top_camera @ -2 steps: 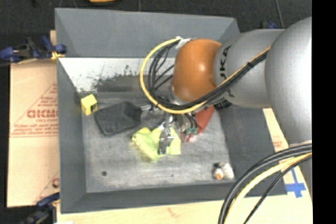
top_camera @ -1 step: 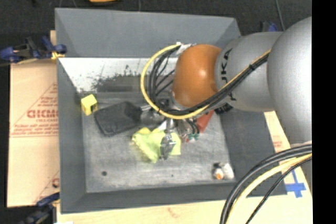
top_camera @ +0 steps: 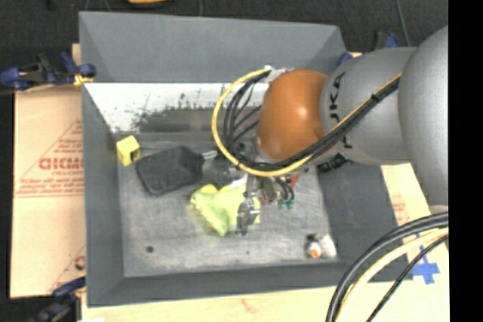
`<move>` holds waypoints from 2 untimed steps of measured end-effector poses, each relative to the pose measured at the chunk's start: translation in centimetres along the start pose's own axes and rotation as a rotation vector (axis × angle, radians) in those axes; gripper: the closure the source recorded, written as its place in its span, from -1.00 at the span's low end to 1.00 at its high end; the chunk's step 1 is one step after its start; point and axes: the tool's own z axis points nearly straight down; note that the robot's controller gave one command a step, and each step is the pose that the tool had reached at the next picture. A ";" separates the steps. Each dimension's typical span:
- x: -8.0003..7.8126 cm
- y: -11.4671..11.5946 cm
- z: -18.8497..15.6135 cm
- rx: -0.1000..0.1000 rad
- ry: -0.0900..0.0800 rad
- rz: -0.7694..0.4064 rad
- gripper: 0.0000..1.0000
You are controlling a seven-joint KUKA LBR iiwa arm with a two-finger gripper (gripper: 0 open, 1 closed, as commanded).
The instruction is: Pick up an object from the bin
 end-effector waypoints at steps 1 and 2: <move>0.0 0.4 2.7 0.000 -0.001 0.134 -1.00; -0.6 0.8 3.2 0.002 -0.011 0.109 1.00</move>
Offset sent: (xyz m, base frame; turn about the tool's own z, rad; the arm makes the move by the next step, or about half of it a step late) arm 0.0012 0.0106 -0.0352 0.1050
